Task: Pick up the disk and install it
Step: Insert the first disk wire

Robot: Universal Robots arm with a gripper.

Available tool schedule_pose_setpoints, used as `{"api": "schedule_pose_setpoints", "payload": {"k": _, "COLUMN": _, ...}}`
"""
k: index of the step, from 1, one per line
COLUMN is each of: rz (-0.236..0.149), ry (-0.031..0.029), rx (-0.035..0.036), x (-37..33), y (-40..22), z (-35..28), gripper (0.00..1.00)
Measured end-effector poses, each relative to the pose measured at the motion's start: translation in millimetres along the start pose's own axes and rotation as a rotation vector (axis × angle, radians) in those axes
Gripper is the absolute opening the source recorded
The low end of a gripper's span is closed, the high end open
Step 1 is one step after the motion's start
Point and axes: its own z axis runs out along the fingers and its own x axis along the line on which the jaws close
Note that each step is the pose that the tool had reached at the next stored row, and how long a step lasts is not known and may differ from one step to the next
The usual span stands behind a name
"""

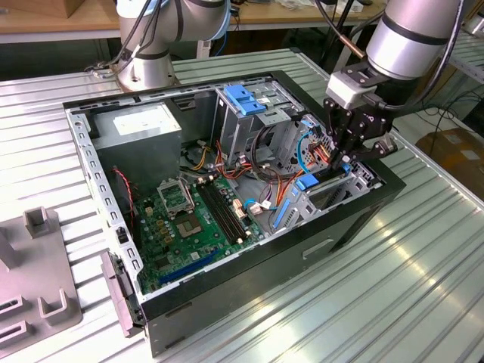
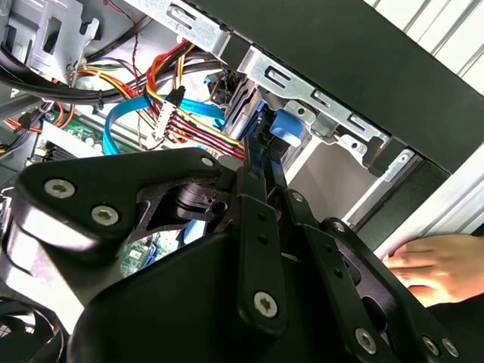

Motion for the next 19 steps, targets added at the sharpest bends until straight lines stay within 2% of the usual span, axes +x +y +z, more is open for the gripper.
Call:
{"api": "schedule_pose_setpoints", "payload": {"k": 13, "rz": 0.000, "ry": -0.0001, "rx": -0.0004, "x": 0.3, "y": 0.2, "z": 4.5, "gripper": 0.16}}
{"api": "schedule_pose_setpoints", "payload": {"k": 19, "rz": 0.000, "ry": -0.0004, "rx": -0.0006, "x": 0.3, "y": 0.3, "z": 4.7, "gripper": 0.16}}
